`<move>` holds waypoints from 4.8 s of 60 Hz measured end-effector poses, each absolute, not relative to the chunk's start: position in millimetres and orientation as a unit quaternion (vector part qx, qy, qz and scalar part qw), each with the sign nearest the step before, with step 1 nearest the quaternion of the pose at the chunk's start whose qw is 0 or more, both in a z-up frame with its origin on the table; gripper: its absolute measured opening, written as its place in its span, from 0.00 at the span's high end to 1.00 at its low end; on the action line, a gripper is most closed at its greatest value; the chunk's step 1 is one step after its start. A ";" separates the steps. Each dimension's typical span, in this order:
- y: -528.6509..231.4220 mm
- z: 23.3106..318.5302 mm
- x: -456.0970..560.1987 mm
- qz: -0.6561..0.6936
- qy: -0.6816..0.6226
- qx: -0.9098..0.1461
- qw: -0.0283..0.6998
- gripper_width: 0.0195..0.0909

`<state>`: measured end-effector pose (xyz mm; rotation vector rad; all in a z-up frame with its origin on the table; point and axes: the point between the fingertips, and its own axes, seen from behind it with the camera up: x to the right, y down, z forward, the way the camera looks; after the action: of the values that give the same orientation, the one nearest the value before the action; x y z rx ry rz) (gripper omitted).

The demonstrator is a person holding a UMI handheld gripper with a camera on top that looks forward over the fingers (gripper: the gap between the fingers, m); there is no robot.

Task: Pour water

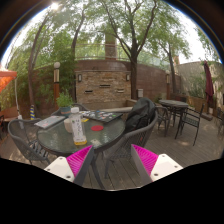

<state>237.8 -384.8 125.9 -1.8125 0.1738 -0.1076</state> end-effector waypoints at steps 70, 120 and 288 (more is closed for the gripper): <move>-97.8 72.5 101.6 -0.008 -0.003 -0.751 0.660 0.10; 28.9 167.3 126.3 -0.516 -0.446 -0.578 0.449 0.63; -157.0 149.3 184.3 -0.016 0.070 -0.780 0.622 0.10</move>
<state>184.3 -157.0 149.3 -1.7914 0.1598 -0.0357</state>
